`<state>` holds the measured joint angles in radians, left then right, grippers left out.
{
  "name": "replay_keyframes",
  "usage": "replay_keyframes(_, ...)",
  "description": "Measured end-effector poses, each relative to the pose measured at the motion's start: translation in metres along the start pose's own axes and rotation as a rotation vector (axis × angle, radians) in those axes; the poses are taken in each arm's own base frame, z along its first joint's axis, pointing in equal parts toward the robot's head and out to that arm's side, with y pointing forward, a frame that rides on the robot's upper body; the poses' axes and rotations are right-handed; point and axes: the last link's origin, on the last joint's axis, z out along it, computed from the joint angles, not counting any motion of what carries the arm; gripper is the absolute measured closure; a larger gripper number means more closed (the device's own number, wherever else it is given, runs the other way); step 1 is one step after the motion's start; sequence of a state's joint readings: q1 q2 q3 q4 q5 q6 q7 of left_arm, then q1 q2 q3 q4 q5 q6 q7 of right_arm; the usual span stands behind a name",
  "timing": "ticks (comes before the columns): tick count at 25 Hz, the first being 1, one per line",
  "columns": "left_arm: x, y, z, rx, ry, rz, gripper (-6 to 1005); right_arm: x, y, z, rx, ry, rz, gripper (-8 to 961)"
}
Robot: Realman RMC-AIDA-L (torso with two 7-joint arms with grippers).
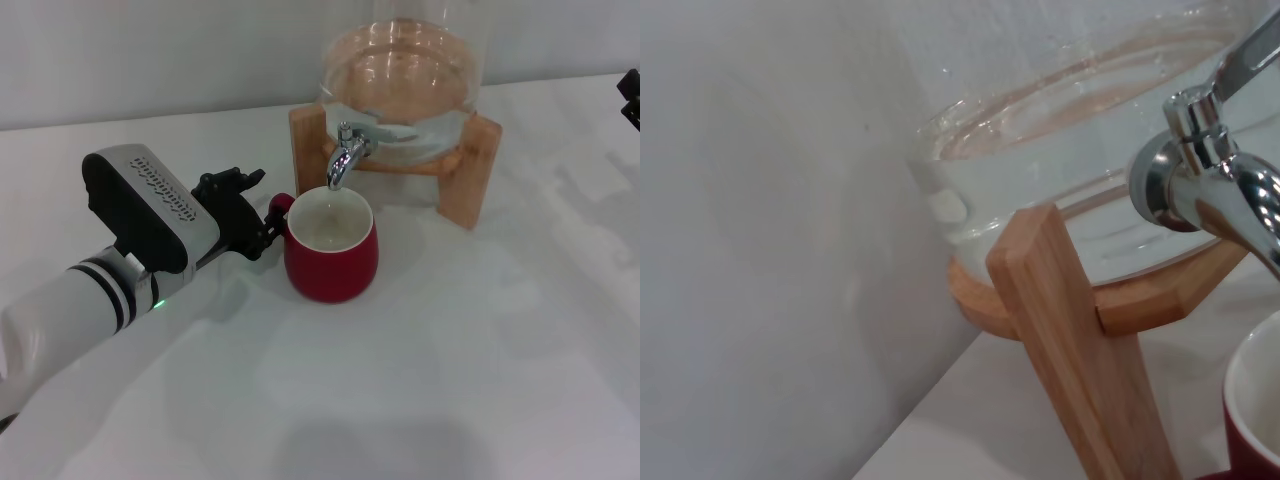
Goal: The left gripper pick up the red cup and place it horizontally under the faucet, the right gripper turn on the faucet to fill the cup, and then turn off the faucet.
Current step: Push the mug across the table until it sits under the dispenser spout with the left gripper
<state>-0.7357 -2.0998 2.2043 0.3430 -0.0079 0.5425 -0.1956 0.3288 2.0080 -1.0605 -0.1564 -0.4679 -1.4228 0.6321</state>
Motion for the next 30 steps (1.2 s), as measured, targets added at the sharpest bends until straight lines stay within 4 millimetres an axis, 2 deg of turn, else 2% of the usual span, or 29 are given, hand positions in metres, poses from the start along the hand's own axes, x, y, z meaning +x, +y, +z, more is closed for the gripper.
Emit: replay_keyframes(30,0.0043,0.0033,0.0009,-0.009,0.018,-0.073,509,-0.0024,0.0011,0.0061,-0.010,-0.009,-0.006,85)
